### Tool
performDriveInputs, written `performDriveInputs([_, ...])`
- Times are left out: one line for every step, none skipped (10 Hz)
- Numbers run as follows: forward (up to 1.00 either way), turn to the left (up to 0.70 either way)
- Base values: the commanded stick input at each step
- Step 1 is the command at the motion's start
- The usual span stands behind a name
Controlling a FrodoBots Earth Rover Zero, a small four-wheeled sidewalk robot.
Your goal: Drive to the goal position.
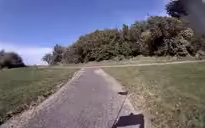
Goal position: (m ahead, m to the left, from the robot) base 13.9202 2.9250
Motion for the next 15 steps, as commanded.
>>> performDriveInputs([0.70, 0.00])
performDriveInputs([0.70, 0.00])
performDriveInputs([0.70, 0.00])
performDriveInputs([0.70, 0.00])
performDriveInputs([0.70, 0.00])
performDriveInputs([0.70, 0.00])
performDriveInputs([0.70, 0.00])
performDriveInputs([0.70, 0.00])
performDriveInputs([0.70, 0.00])
performDriveInputs([0.70, 0.00])
performDriveInputs([0.70, 0.00])
performDriveInputs([0.70, 0.00])
performDriveInputs([0.70, 0.00])
performDriveInputs([0.70, 0.00])
performDriveInputs([0.70, 0.00])
